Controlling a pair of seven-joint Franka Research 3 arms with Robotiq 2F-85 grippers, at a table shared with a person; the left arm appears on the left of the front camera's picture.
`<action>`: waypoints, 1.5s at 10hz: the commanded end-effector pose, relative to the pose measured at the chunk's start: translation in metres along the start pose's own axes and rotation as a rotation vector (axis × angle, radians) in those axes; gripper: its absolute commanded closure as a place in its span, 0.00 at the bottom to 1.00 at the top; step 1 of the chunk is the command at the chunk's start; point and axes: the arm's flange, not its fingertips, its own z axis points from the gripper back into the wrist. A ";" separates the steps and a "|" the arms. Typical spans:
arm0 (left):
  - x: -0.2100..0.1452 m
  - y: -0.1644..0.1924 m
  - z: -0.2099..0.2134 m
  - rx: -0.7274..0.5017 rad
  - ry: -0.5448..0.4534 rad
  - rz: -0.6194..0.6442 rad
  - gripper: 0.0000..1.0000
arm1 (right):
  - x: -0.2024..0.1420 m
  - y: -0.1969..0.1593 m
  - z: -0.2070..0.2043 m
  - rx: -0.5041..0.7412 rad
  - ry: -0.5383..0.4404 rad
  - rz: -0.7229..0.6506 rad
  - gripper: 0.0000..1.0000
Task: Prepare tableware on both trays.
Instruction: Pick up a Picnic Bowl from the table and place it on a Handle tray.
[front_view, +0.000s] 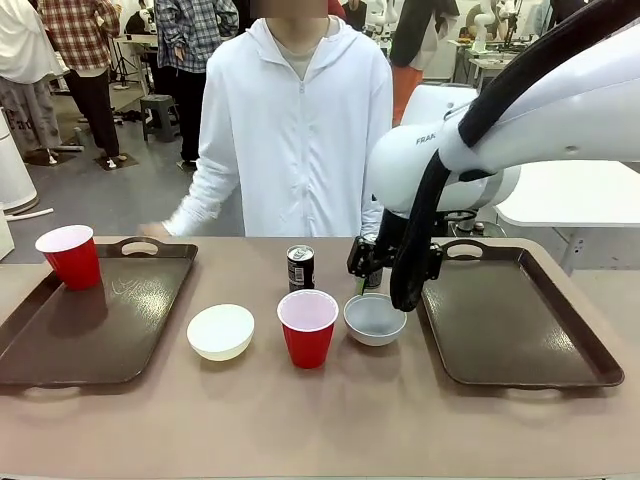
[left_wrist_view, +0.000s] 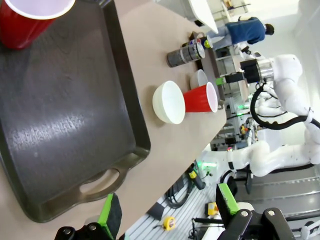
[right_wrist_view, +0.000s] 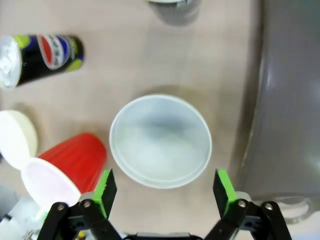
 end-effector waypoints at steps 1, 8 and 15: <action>0.000 -0.001 0.003 -0.014 -0.010 0.000 0.00 | 0.015 0.003 -0.008 -0.063 -0.018 -0.041 0.00; 0.000 -0.001 0.003 -0.014 -0.010 0.000 0.00 | 0.011 -0.025 -0.041 -0.070 0.056 0.056 0.00; 0.000 -0.001 0.003 -0.014 -0.010 0.000 0.00 | 0.013 -0.033 -0.046 -0.082 0.079 0.055 0.86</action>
